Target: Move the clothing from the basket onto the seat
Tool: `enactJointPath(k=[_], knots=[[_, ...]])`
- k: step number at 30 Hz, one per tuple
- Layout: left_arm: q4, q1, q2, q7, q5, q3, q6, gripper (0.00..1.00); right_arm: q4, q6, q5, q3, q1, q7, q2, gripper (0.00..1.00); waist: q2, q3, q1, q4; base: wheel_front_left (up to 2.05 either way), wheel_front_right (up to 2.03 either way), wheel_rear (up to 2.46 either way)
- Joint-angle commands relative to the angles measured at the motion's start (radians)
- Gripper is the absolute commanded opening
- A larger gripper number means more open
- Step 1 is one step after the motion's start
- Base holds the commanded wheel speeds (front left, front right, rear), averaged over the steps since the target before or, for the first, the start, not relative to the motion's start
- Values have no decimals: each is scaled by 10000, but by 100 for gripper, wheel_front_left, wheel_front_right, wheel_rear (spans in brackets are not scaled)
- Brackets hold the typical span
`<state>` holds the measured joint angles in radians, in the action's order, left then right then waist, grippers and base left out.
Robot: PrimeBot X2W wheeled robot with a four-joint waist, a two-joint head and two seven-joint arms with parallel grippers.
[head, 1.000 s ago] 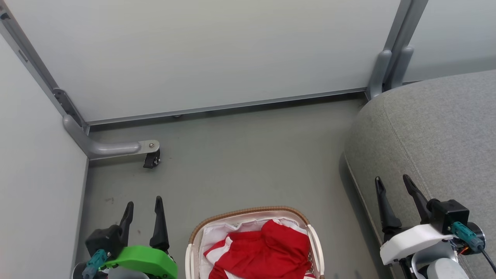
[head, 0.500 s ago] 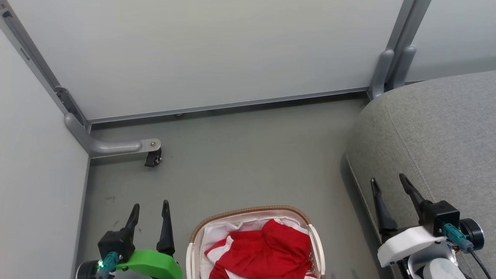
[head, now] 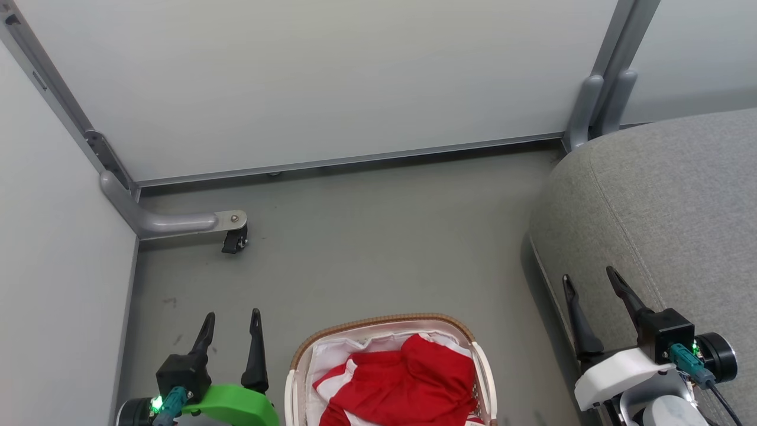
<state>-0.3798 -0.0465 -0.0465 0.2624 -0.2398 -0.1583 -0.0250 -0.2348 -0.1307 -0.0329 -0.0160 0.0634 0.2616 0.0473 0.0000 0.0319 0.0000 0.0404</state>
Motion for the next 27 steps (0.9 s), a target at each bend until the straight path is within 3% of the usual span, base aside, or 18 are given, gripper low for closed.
enactJointPath(k=[1, 17, 27], knots=[[-25, -128, -69, 38, -14, 47, 22, 100, -35, -1, -44, 6, 91, 52, 56, 100, 0, -2, 0, -5, 0, 0, 0], [-114, -277, -68, 38, 159, -47, -65, 100, 72, -1, -76, 59, 199, 53, 56, 100, 0, 272, 0, -76, 0, 0, 0], [-716, -1581, -66, 37, 602, -266, -407, 100, 468, 1, 90, 86, 979, 53, 55, 100, 0, 1754, 0, -323, 0, 0, 0]])
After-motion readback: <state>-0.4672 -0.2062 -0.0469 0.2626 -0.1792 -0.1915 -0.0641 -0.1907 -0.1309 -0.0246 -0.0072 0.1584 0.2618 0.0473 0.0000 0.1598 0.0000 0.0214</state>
